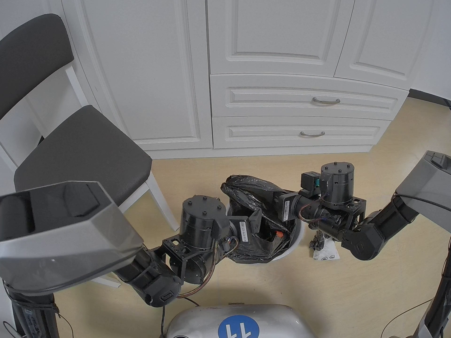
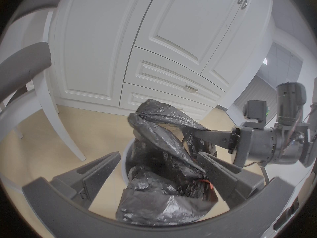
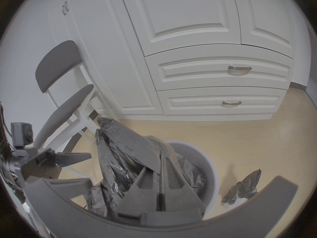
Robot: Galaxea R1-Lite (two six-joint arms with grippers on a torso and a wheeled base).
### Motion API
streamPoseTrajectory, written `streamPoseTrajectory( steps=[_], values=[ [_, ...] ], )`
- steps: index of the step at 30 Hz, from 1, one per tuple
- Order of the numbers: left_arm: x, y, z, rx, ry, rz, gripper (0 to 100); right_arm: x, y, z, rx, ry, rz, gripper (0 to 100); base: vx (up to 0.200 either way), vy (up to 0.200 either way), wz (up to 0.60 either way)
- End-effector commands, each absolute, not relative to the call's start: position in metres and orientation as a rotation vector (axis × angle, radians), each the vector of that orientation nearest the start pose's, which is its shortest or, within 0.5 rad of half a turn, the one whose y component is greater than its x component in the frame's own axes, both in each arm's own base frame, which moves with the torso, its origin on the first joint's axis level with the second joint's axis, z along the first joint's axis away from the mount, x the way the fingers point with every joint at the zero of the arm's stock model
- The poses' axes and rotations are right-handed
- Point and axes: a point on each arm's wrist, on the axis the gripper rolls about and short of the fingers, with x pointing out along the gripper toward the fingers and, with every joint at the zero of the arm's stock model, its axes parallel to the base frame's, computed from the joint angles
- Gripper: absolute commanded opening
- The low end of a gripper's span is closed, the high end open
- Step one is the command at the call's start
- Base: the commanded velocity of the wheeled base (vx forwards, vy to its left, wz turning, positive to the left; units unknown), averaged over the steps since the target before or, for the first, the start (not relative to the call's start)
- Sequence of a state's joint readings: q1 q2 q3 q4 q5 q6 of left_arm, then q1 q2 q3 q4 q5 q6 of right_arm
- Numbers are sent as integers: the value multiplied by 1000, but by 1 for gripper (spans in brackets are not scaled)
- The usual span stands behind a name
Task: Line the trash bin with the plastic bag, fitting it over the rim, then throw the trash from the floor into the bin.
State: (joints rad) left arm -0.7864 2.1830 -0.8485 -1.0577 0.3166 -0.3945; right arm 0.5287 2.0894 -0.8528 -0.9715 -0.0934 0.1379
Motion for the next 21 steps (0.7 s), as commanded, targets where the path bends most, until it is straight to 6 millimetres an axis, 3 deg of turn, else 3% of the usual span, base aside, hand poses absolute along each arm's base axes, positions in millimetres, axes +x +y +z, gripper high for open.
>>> streamPoseTrajectory(
  steps=[1, 10, 20, 21],
  values=[
    [284, -276, 36, -230, 334, -409, 100, 310, 199, 96, 45, 288, 461, 0, 0, 0, 0],
    [293, -278, 27, -245, 330, -399, 100, 297, 211, 95, 43, 278, 505, 0, 0, 0, 0],
    [300, -277, 25, -316, 224, -384, 100, 296, 211, 94, 31, 278, 505, 0, 0, 0, 0],
    [300, -277, 26, -317, 223, -384, 0, 296, 211, 94, 26, 277, 505, 0, 0, 0, 0]
  ],
)
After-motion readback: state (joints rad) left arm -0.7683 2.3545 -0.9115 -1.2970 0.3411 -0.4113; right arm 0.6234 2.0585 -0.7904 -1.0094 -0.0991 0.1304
